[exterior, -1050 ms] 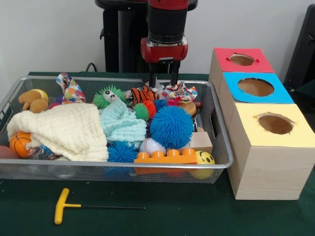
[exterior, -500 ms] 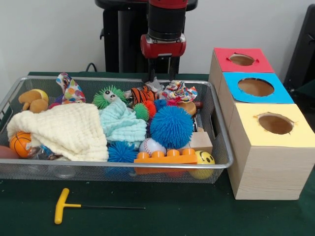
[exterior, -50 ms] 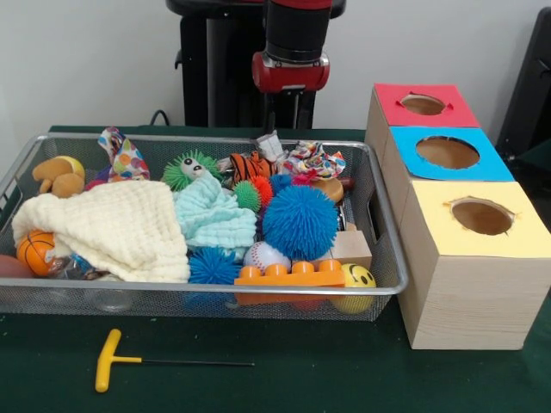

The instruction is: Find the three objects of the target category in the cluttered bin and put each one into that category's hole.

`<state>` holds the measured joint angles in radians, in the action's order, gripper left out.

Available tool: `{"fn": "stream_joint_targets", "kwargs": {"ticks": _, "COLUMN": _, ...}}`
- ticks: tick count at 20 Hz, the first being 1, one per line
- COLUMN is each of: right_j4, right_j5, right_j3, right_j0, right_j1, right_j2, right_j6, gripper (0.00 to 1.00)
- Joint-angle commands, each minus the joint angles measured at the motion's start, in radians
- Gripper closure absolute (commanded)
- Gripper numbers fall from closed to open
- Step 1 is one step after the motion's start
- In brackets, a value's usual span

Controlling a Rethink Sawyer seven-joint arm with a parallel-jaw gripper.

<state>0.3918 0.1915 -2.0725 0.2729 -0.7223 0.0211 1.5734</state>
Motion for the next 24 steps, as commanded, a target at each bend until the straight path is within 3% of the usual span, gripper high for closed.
{"fn": "stream_joint_targets", "kwargs": {"ticks": 1, "right_j4": -0.060, "right_j5": -0.078, "right_j3": -0.035, "right_j0": -0.028, "right_j1": 0.035, "right_j2": -0.006, "right_j6": 0.239, "gripper": 0.00}}
{"fn": "stream_joint_targets", "kwargs": {"ticks": 7, "right_j4": -0.092, "right_j5": -0.134, "right_j3": 0.001, "right_j0": -0.047, "right_j1": 0.094, "right_j2": 0.000, "right_j6": 0.237, "gripper": 0.00}}
{"fn": "stream_joint_targets", "kwargs": {"ticks": 24, "right_j4": -0.154, "right_j5": -0.183, "right_j3": 0.047, "right_j0": -0.064, "right_j1": 0.146, "right_j2": 0.010, "right_j6": 0.207, "gripper": 0.00}}
